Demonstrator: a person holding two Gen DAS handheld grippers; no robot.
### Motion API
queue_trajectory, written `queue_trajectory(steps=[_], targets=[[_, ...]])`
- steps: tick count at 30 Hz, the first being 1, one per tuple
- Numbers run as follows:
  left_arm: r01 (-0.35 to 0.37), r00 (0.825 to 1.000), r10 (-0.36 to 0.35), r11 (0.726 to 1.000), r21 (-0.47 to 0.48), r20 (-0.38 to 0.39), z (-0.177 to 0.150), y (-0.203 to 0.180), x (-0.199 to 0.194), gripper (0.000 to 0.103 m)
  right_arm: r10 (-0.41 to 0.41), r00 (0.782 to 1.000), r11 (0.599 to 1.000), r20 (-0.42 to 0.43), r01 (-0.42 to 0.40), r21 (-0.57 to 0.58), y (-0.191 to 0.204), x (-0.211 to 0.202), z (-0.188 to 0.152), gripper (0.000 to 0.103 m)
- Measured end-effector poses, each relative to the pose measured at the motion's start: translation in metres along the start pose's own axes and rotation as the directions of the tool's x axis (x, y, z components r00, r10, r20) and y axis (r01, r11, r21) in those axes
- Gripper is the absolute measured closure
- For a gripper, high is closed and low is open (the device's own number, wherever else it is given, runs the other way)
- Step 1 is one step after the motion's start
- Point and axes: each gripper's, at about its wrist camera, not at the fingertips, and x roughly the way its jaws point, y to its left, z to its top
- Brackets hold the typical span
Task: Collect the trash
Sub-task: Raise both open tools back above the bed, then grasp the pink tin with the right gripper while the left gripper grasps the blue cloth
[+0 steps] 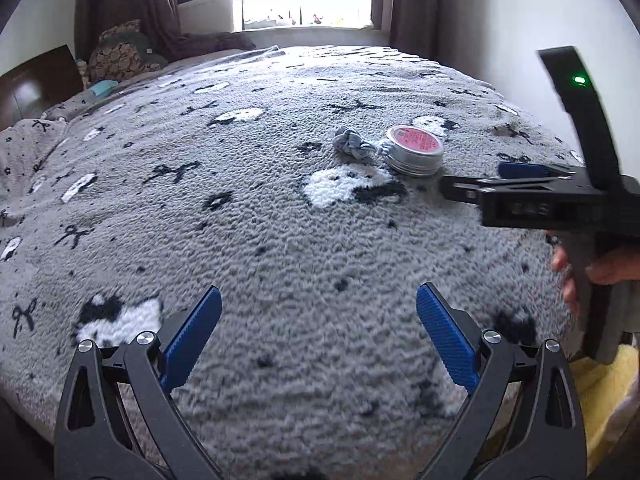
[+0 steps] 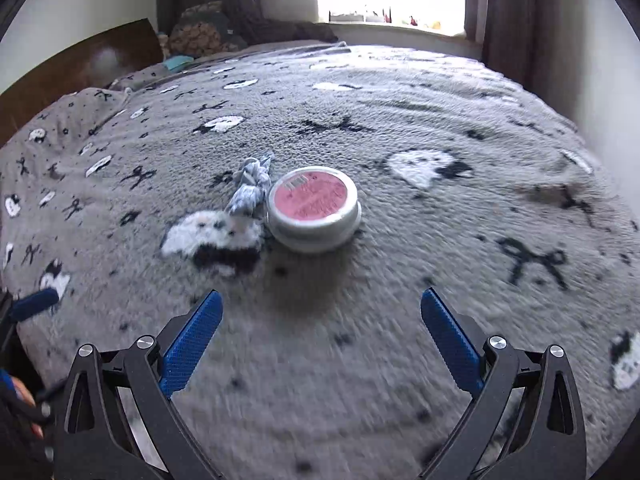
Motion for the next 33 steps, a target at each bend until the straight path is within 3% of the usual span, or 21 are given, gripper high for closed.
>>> queue_trajectory(steps=[2, 5, 9, 13, 14, 28, 33], targets=[[-0.008, 1.0, 0.008, 1.0, 0.011, -0.01, 0.006, -0.001, 0.008, 0.011, 0.021, 1.0, 1.0, -0.004, -0.021, -0.008, 0.004, 0.016, 0.008, 0.004], [-0.023, 1.0, 0.023, 0.999, 0.03, -0.016, 0.015, -0.002, 0.015, 0.011, -0.042, 0.998, 0.999, -0.037, 0.041, -0.025, 0.013, 0.04, 0.021, 0.004], [-0.027, 0.999, 0.027, 0.999, 0.035, -0.018, 0.025, -0.004, 0.021, 0.011, -0.041, 0.997, 0.999, -0.067, 0.042, 0.01, 0.008, 0.058, 0.033, 0.007], [-0.026, 0.999, 0.026, 0.999, 0.024, -0.029, 0.038, -0.007, 0.03, 0.011, -0.027, 0.997, 0.999, -0.067, 0.025, -0.024, 0.006, 0.063, 0.039, 0.031], [-0.028, 0.999, 0.029, 0.999, 0.024, -0.028, 0.041, -0.008, 0.032, 0.011, -0.022, 0.997, 0.999, -0.068, 0.02, -0.037, 0.005, 0.063, 0.04, 0.031], [-0.022, 0.999, 0.019, 0.998, -0.064, -0.048, 0.126, -0.025, 0.095, 0.019, -0.051, 0.998, 0.999, -0.032, 0.05, -0.016, -0.067, -0.005, 0.024, 0.032], [-0.04, 0.988, 0.027, 0.995, -0.086, -0.151, 0.144, -0.035, 0.142, 0.033, -0.019, 1.0, 1.0, -0.003, 0.019, 0.001, -0.073, -0.022, 0.021, 0.032]])
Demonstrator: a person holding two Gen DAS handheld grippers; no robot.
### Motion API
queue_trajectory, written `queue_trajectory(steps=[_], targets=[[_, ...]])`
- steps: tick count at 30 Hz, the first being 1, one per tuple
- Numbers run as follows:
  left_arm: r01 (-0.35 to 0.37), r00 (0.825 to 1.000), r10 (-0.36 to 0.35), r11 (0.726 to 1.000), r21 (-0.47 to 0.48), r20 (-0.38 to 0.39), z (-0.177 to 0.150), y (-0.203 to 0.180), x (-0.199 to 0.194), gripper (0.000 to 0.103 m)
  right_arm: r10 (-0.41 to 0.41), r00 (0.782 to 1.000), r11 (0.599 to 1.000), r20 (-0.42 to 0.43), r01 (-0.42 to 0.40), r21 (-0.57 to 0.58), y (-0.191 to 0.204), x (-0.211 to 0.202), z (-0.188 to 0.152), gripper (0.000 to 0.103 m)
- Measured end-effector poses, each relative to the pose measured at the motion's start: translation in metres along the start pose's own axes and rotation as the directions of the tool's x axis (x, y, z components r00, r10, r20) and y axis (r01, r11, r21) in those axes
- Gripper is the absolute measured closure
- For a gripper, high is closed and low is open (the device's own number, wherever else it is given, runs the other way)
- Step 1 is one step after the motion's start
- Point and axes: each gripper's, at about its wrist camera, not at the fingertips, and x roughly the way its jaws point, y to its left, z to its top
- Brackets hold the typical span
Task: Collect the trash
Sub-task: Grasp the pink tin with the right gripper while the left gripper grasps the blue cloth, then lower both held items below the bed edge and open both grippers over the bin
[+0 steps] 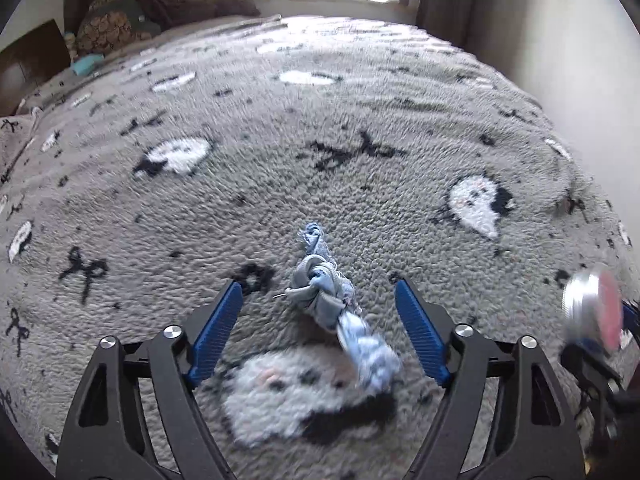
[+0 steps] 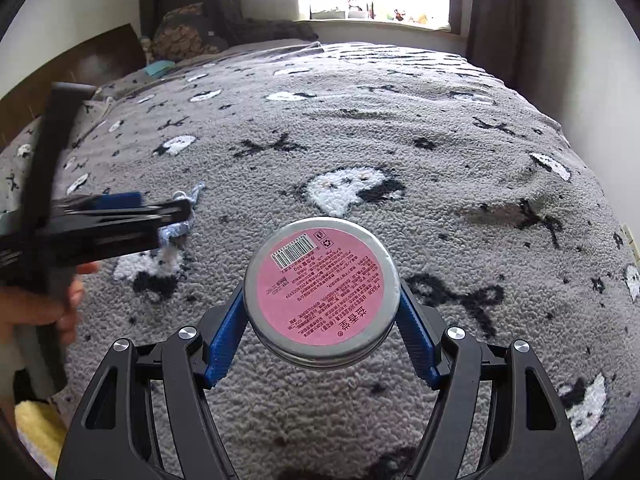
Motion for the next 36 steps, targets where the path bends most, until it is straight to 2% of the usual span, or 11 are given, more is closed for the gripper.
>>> queue_trajectory(steps=[3, 5, 7, 10, 14, 18, 25, 29, 36], targets=[[-0.009, 0.999, 0.011, 0.998, 0.059, -0.041, -0.006, -0.011, 0.019, 0.053, 0.014, 1.0, 1.0, 0.013, -0.013, -0.016, 0.002, -0.009, -0.005, 0.032], [-0.019, 1.0, 0.02, 0.997, 0.081, -0.013, -0.014, -0.013, 0.018, 0.056, 0.022, 1.0, 1.0, 0.019, -0.022, -0.022, 0.004, -0.015, -0.009, 0.032], [-0.001, 1.0, 0.002, 0.996, 0.088, -0.006, -0.017, -0.01, 0.012, 0.07, 0.024, 0.999, 0.999, 0.022, -0.023, -0.029, 0.005, -0.021, -0.015, 0.032], [-0.007, 1.0, 0.005, 0.993, 0.118, 0.017, -0.026, -0.008, -0.007, 0.075, 0.013, 1.0, 1.0, 0.014, -0.013, -0.026, 0.007, -0.028, -0.026, 0.032], [-0.008, 0.998, -0.005, 0.984, 0.178, 0.07, -0.044, -0.009, -0.04, 0.076, 0.013, 0.999, 0.999, 0.032, -0.011, -0.036, 0.01, -0.043, -0.044, 0.032], [0.021, 0.99, -0.048, 0.979, 0.201, 0.131, -0.075, -0.003, -0.086, 0.076, 0.04, 0.997, 0.997, 0.066, -0.036, -0.065, 0.022, -0.067, -0.068, 0.032], [0.08, 0.97, -0.13, 0.969, 0.235, 0.207, -0.15, 0.011, -0.155, 0.076, 0.085, 0.988, 0.989, 0.125, -0.069, -0.132, 0.05, -0.116, -0.118, 0.032], [0.107, 0.964, -0.159, 0.966, 0.237, 0.214, -0.198, 0.016, -0.178, 0.076, 0.09, 0.987, 0.99, 0.134, -0.074, -0.121, 0.061, -0.13, -0.145, 0.032], [0.157, 0.966, -0.199, 0.958, 0.238, 0.165, -0.274, 0.01, -0.189, 0.076, 0.104, 0.992, 0.991, 0.071, -0.097, -0.094, 0.078, -0.127, -0.195, 0.032]])
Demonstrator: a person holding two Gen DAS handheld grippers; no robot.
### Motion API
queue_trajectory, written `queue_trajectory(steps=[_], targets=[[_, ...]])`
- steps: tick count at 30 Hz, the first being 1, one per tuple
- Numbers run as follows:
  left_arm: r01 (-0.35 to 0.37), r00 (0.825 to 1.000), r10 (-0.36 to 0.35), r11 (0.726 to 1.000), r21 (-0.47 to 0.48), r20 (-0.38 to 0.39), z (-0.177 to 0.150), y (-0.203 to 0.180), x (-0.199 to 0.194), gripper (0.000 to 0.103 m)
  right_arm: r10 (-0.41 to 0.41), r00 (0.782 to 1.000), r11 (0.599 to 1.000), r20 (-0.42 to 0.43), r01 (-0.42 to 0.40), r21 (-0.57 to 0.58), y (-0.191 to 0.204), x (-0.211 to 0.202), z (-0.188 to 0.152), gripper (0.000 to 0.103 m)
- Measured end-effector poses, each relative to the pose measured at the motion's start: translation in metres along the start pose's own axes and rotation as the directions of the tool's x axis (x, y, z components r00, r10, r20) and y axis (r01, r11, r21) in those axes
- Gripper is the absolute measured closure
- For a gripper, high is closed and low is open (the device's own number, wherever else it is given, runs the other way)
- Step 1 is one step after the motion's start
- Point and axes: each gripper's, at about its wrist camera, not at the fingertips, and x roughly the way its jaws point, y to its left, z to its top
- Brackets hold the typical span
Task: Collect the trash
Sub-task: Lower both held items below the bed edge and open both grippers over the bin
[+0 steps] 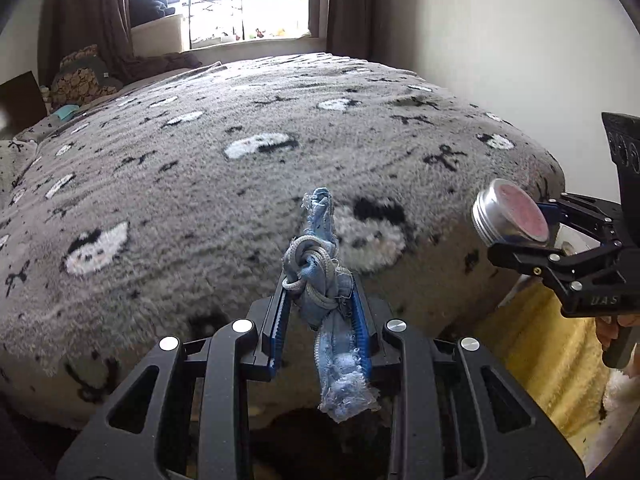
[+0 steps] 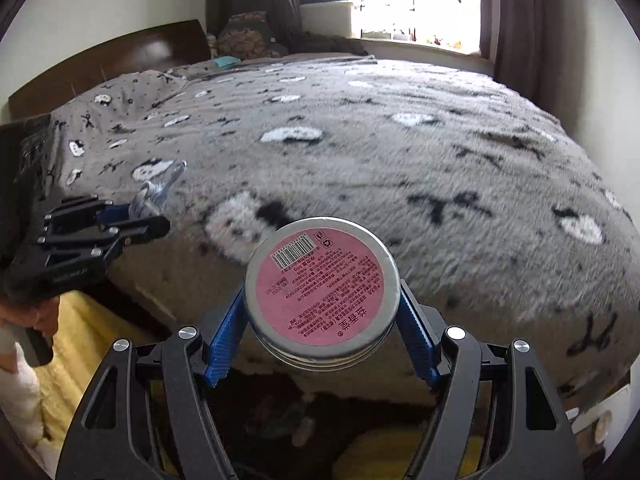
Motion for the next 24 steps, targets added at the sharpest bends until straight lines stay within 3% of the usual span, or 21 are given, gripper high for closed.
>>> queue_trajectory(steps=[7, 10, 16, 24], targets=[[0.049, 0.99, -0.056, 0.997, -0.055, -0.131, -0.063, -0.015, 0.014, 0.076, 0.027, 0.997, 0.998, -0.066, -0.023, 0.057, 0.008, 0.008, -0.035, 0.032], [0.067, 0.976, -0.085, 0.993, -0.095, -0.198, -0.087, -0.017, 0.027, 0.076, 0.032, 0.993, 0.997, -0.109, -0.025, 0.07, 0.012, 0.016, -0.051, 0.032], [0.04, 0.948, -0.076, 0.992, -0.119, -0.31, -0.126, -0.02, 0.053, 0.076, 0.073, 0.977, 0.994, -0.201, -0.056, 0.09, 0.019, 0.036, -0.077, 0.032], [0.023, 0.909, -0.083, 0.989, -0.149, -0.409, -0.153, -0.019, 0.085, 0.076, 0.093, 0.946, 0.991, -0.312, -0.057, 0.12, 0.021, 0.072, -0.102, 0.032]])
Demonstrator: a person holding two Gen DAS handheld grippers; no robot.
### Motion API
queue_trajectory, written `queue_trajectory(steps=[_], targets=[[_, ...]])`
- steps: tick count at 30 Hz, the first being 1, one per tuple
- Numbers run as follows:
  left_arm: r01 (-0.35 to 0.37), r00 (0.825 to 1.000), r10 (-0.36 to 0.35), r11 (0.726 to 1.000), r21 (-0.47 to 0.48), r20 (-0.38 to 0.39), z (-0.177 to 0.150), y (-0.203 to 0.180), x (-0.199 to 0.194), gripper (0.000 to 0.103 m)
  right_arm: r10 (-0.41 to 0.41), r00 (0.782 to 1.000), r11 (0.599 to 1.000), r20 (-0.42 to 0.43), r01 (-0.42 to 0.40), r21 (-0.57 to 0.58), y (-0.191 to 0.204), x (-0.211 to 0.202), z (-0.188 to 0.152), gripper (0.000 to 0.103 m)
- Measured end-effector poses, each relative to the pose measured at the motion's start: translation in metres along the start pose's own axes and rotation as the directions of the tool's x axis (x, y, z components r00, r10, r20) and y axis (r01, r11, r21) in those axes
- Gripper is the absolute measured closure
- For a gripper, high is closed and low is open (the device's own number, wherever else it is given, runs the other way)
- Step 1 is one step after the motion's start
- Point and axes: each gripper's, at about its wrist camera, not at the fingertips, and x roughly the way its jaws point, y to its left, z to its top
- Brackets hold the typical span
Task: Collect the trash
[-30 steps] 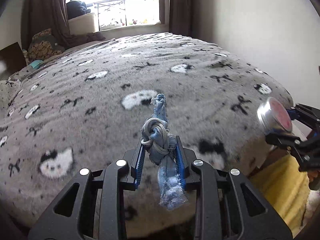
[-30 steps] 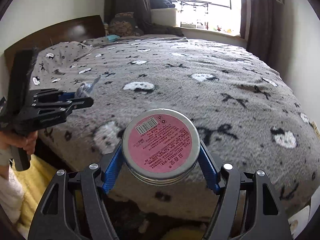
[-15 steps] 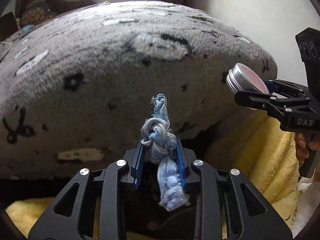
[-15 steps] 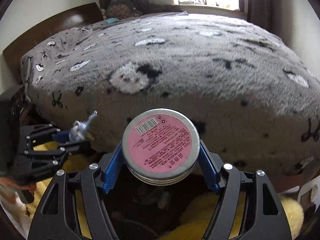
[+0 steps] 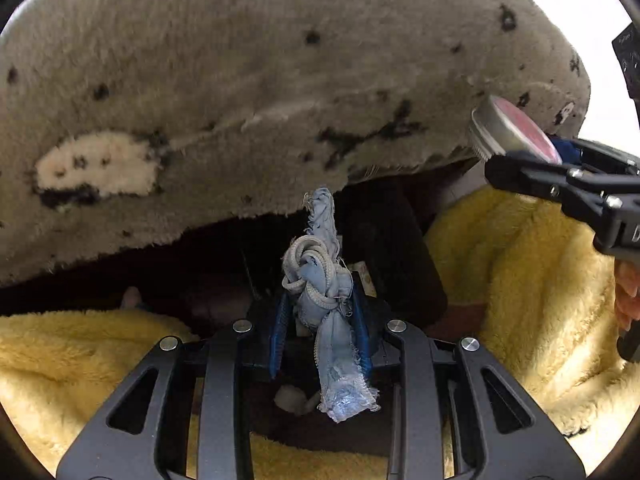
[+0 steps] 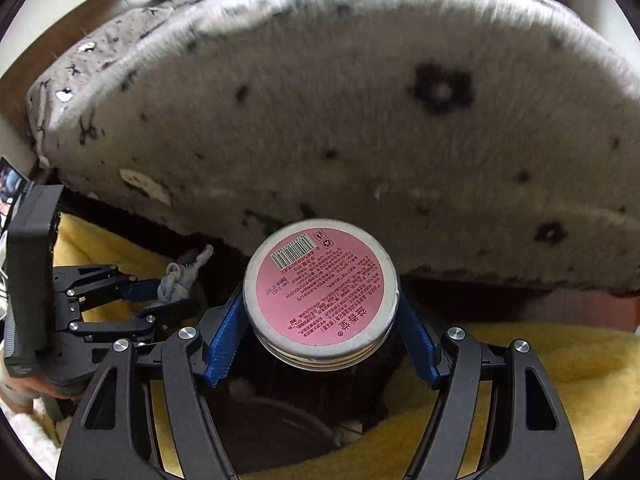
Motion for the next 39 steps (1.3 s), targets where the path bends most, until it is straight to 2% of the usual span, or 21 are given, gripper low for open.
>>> queue_trajectory(steps=[4, 10, 19, 21, 22, 23, 30, 32, 34, 36, 39], targets=[[0.001, 0.999, -0.002, 1.0, -0.02, -0.047, 0.002, 0.007, 0.019, 0.076, 0.022, 0.998, 0.999, -0.058, -0.021, 0.024, -0.003, 0.02, -0.004, 0.032], [0.05, 0.991, -0.056, 0.998, -0.049, -0.124, 0.0, 0.012, 0.046, 0.076, 0.049, 0.989, 0.998, -0.141, -0.042, 0.049, -0.003, 0.047, -0.01, 0.032], [0.083, 0.986, -0.09, 0.995, -0.06, -0.141, -0.001, 0.013, 0.059, 0.072, 0.068, 0.982, 0.995, -0.176, -0.055, 0.077, -0.005, 0.062, -0.011, 0.031], [0.083, 0.986, -0.091, 0.995, -0.062, -0.142, -0.001, 0.012, 0.06, 0.069, 0.071, 0.983, 0.995, -0.172, -0.057, 0.086, -0.006, 0.064, -0.01, 0.021], [0.083, 0.986, -0.092, 0.994, -0.065, -0.141, -0.001, 0.012, 0.061, 0.063, 0.078, 0.983, 0.994, -0.165, -0.063, 0.094, -0.008, 0.063, -0.009, 0.016], [0.082, 0.986, -0.091, 0.994, -0.067, -0.138, -0.005, 0.017, 0.059, 0.061, 0.082, 0.984, 0.993, -0.159, -0.067, 0.101, -0.009, 0.063, -0.008, 0.015], [0.053, 0.994, -0.06, 0.995, -0.083, -0.092, 0.001, 0.02, 0.043, 0.04, 0.046, 0.994, 0.991, -0.104, -0.032, 0.132, -0.027, 0.037, -0.004, 0.011], [0.041, 0.997, -0.047, 0.996, -0.08, -0.069, 0.005, 0.019, 0.033, 0.034, 0.024, 0.997, 0.991, -0.077, -0.014, 0.132, -0.028, 0.025, -0.002, 0.006], [0.026, 0.999, -0.028, 0.997, -0.07, -0.03, 0.009, 0.018, 0.019, 0.025, -0.003, 0.999, 0.992, -0.038, 0.008, 0.13, -0.029, 0.01, 0.001, 0.004], [0.01, 1.0, -0.009, 0.998, -0.063, 0.022, 0.013, 0.018, 0.0, 0.02, -0.029, 1.0, 0.992, 0.005, 0.029, 0.121, -0.03, -0.004, 0.004, 0.004], [-0.022, 0.992, 0.029, 0.998, -0.052, 0.125, 0.023, 0.015, -0.036, 0.013, -0.098, 0.989, 0.991, 0.107, 0.088, 0.096, -0.027, -0.036, 0.014, 0.004]])
